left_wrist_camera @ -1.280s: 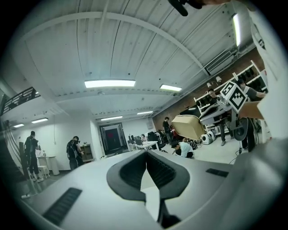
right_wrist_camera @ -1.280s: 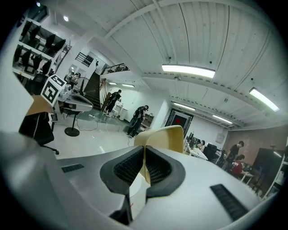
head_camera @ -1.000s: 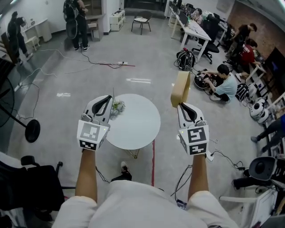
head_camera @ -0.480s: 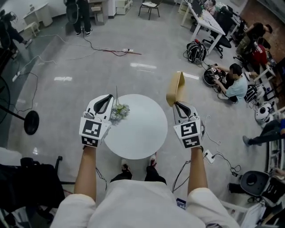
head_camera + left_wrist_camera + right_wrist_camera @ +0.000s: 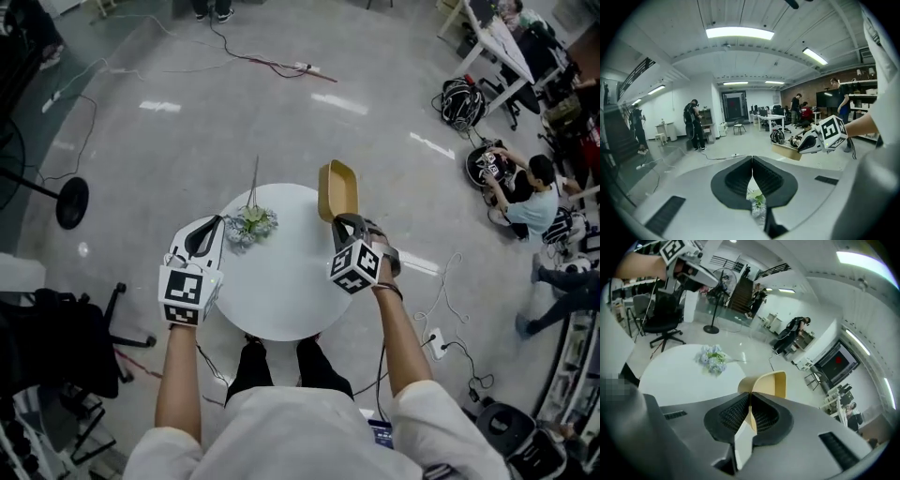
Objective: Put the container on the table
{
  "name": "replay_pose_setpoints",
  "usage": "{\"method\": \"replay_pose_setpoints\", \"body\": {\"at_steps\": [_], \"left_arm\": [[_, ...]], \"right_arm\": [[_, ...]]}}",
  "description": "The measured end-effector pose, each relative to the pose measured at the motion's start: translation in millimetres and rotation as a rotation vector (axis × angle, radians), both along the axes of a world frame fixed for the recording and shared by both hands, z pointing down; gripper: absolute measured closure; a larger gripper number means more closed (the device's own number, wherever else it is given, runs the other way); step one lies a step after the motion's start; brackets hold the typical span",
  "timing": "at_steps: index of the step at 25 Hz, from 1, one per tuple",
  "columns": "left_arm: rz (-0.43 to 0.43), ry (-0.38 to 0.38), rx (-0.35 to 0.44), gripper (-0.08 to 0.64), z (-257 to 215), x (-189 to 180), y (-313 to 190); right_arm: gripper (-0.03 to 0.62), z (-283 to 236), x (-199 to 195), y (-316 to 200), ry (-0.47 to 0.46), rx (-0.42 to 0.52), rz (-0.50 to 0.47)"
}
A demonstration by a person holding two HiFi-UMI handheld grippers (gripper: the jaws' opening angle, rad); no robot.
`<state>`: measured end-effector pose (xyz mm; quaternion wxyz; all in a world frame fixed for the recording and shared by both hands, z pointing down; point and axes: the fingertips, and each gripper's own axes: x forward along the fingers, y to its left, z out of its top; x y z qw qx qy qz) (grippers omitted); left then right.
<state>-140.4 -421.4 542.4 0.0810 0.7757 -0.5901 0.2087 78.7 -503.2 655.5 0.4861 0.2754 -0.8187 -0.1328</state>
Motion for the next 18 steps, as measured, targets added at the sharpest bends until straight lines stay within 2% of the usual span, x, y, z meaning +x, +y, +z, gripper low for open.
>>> {"method": "replay_pose_setpoints", "body": {"at_steps": [5, 10, 15, 18], "left_arm": [[-0.089, -0.007, -0.092, 0.54, 54, -15, 3], [-0.126, -0.01, -0.156, 0.54, 83, -18, 7], [-0.131, 0.006, -0.18, 0.54, 91, -24, 4], [-0.107, 0.009, -0.183, 0.54, 91, -21, 4]], "right_arm": [[0.558, 79, -27, -23, 0.106, -0.021, -0.111], [0.557, 132, -48, -32, 0.164, -0.062, -0.18], [0.551, 159, -65, -26, 0.171, -0.125, -0.186], [0.521, 168, -68, -19, 0.175, -0.154, -0.175]]}}
